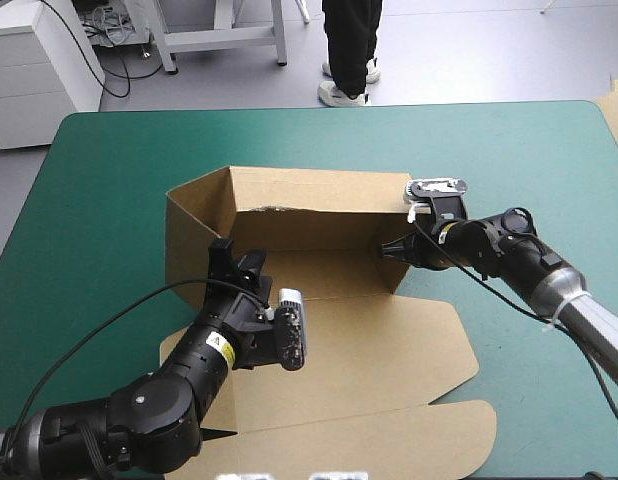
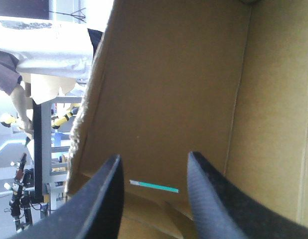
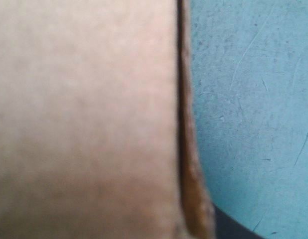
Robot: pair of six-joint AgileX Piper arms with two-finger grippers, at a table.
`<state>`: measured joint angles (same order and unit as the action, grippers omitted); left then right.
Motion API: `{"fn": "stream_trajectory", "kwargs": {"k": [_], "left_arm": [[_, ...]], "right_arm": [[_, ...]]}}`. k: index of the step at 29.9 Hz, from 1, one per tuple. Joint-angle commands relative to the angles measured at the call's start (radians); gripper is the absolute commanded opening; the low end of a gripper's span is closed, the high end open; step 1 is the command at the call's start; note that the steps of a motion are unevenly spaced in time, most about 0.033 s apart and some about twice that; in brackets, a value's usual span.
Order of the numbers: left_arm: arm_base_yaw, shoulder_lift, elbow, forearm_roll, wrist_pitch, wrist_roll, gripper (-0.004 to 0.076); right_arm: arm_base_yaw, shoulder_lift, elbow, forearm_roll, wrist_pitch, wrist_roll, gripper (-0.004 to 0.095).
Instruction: Fold the box
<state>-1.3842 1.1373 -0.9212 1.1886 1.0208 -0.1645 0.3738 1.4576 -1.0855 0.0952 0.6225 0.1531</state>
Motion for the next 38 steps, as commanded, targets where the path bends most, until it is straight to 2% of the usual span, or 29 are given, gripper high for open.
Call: {"fn": "stream_trajectory", "kwargs": {"k": [1,11,15,18,24,29,34,38], "left_arm": [[-0.029,-0.02,-0.025,0.077,0.007,-0.019,0.0291],[-0.014,-0.02,-0.025,0.119,-0.023,-0.033,0.0291],[0.051,-0.02,-0.044,0.111,-0.092,-0.033,0.0291],[0.116,-0.02,-0.088,0.076,-0.16,-0.028,0.0291],[0.31,-0.018,-0.22,-0.172,-0.287,0.106,0.0291],[0.489,-0.018,-0.266,-0.473,-0.301,0.31,0.0291],[0.7,-0.016,-0.266,-0.742,-0.332,0.404,0.0291],[0.88,-0.016,-0.266,-0.95,-0.368,0.433,0.0291]], "right_arm": [[-0.015,0.006,-0.022,-0.035,0.086,-0.025,-0.0012],[-0.015,-0.028,-0.19,-0.079,0.348,-0.045,-0.0012],[-0.015,-0.026,-0.309,-0.118,0.55,-0.088,-0.0012],[-0.017,-0.025,-0.371,-0.161,0.63,-0.107,-0.0018],[-0.079,0.0,-0.441,-0.162,0.629,-0.14,-0.0018],[-0.157,0.094,-0.462,-0.086,0.629,-0.198,-0.0018],[-0.175,0.215,-0.464,-0.088,0.619,-0.209,-0.0018],[-0.175,0.306,-0.464,-0.078,0.539,-0.211,-0.0018]]}}
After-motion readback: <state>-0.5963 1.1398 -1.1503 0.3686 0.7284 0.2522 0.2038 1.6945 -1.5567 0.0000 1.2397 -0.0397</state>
